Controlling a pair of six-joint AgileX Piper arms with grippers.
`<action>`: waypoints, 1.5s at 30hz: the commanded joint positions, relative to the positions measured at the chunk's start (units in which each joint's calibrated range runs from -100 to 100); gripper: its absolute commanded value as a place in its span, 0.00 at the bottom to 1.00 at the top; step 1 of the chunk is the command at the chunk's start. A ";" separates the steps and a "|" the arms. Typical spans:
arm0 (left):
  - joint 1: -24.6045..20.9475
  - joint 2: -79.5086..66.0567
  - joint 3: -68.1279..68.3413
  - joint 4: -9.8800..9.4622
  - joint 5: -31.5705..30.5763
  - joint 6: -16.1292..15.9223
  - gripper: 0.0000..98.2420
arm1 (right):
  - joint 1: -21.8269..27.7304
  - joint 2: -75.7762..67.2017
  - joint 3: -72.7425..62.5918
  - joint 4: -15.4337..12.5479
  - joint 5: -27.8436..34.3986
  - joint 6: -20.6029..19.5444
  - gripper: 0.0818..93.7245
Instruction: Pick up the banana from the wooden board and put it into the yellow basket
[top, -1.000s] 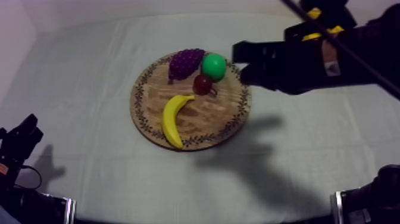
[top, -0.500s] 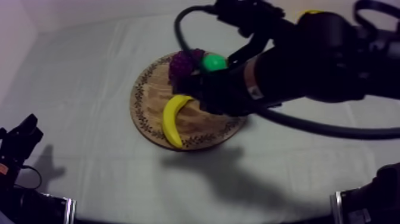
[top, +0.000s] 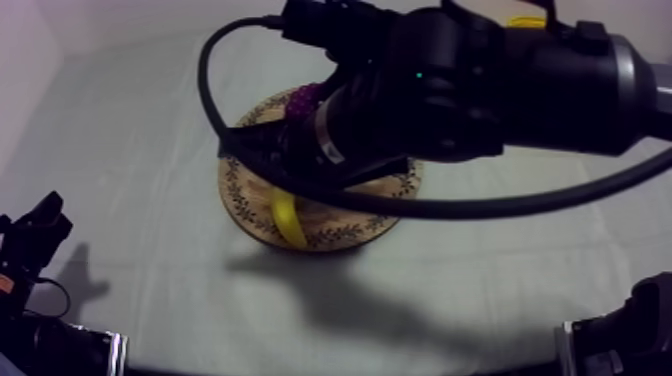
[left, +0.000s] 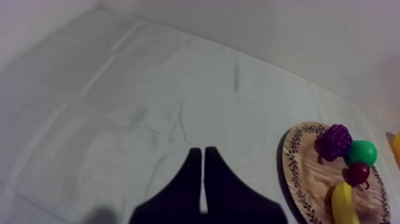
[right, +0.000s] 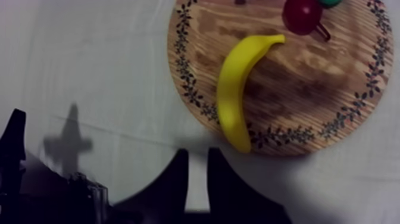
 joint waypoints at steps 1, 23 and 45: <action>-0.03 -0.03 0.03 -0.01 0.02 -0.02 0.00 | 0.10 0.45 0.14 0.64 -0.96 -0.11 0.19; -0.03 -0.03 0.03 -0.01 0.02 -0.02 0.00 | 1.03 4.12 -1.30 0.38 -1.84 2.55 0.68; -0.03 -0.03 0.03 -0.01 0.02 -0.01 0.00 | 3.94 24.30 -10.95 -0.37 -5.16 4.60 0.63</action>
